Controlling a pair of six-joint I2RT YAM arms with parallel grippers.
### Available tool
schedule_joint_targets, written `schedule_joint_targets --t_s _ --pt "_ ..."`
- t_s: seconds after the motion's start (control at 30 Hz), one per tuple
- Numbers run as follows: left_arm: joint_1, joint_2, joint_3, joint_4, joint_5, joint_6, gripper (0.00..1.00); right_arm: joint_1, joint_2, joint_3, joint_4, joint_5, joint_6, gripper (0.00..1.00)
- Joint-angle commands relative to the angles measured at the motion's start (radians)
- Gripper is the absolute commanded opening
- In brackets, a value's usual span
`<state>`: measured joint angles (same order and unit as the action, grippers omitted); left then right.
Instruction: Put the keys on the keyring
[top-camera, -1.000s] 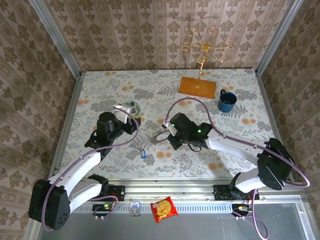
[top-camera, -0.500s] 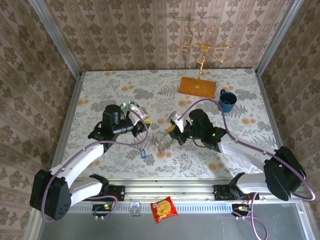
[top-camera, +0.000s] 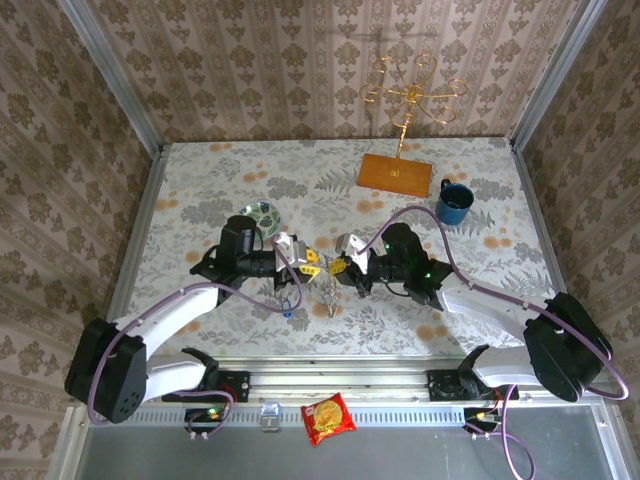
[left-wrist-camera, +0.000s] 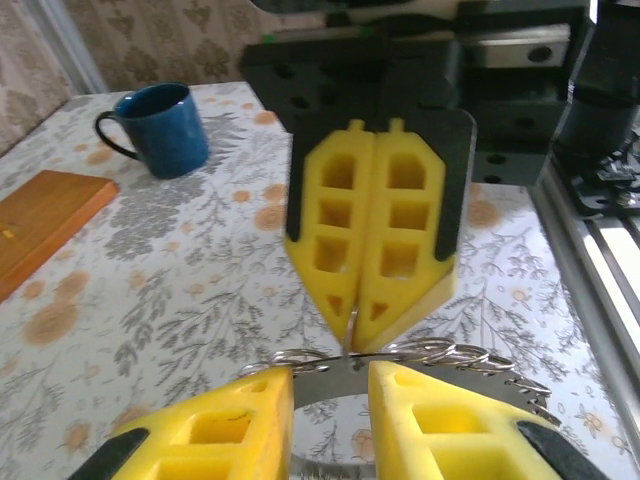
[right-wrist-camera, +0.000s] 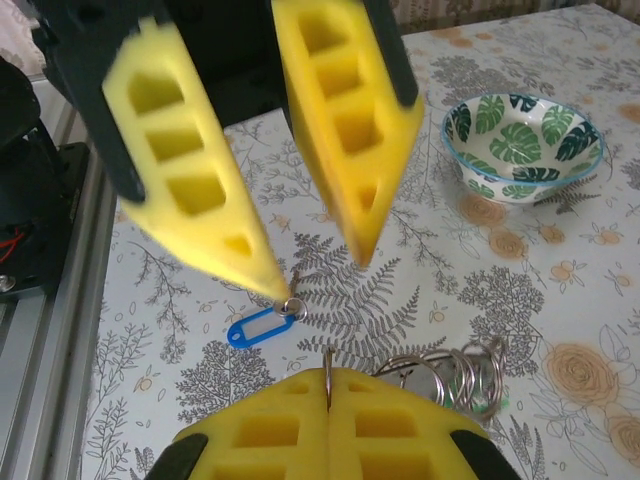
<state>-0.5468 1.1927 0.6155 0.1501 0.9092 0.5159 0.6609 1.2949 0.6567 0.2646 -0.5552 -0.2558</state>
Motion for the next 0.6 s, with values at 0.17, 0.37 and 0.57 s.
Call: schedule_joint_targets --t_s 0.17,0.37,0.57 --pt "-0.034 0.034 -0.005 -0.052 0.03 0.095 0.26 0.009 -0.034 -0.012 0.063 -0.039 -0.065 0.0" --pt "-0.048 0.043 -0.007 -0.048 0.018 0.102 0.21 0.022 -0.035 -0.008 0.062 -0.035 -0.073 0.0" --pt "-0.051 0.044 -0.013 -0.043 -0.003 0.109 0.17 0.032 -0.027 -0.008 0.061 -0.046 -0.084 0.0"
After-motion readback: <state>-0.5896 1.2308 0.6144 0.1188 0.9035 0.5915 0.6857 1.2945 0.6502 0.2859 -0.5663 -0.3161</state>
